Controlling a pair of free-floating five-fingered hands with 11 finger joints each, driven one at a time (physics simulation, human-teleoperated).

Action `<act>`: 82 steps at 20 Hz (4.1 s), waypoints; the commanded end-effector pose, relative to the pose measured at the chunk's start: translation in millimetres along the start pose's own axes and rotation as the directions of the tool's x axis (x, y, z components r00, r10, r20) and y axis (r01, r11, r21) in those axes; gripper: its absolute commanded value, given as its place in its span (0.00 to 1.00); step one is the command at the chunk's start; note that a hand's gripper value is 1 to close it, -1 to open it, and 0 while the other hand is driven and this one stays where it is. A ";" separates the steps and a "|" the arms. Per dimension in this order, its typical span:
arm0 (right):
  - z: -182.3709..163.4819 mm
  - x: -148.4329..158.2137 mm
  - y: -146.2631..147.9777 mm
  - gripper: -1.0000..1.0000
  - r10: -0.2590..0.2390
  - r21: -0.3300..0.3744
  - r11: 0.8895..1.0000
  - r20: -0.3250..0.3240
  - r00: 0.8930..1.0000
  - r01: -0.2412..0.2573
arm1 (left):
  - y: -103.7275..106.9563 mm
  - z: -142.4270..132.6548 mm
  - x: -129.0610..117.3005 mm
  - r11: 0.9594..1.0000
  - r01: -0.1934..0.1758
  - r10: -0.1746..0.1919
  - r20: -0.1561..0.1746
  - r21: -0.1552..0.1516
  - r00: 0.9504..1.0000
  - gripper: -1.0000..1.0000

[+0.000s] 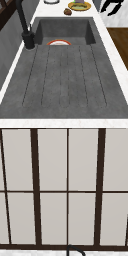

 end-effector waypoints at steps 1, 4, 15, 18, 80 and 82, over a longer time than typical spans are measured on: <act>0.0 0.0 0.0 0.50 0.000 0.000 1.000 0.000 1.000 0.000 | 19.3 -13.4 10.5 0.999 0.048 -0.049 0.023 0.023 0.999 0.00; 0.0 0.0 0.0 0.50 0.000 0.000 1.000 0.000 1.000 0.000 | 25.1 -33.0 19.9 0.998 0.069 -0.069 -0.014 -0.012 0.998 0.00; 0.0 0.0 0.0 0.50 0.000 0.000 1.000 0.000 1.000 0.000 | 31.6 -104.8 45.2 0.990 0.105 -0.107 -0.016 -0.089 0.994 0.00; 0.0 0.0 0.0 0.50 0.000 0.000 1.000 0.000 1.000 0.000 | 22.1 -113.8 48.9 0.989 0.133 -0.136 -0.047 -0.062 0.990 0.00; 0.0 0.0 0.0 0.50 0.000 0.000 1.000 0.000 1.000 0.000 | -168.4 -258.8 19.2 0.924 0.326 -0.370 -0.245 -0.201 0.896 0.00; 0.0 0.0 0.0 0.50 0.000 0.000 1.000 0.000 1.000 0.000 | -171.2 -263.3 25.7 0.920 0.315 -0.371 -0.257 -0.232 0.892 0.00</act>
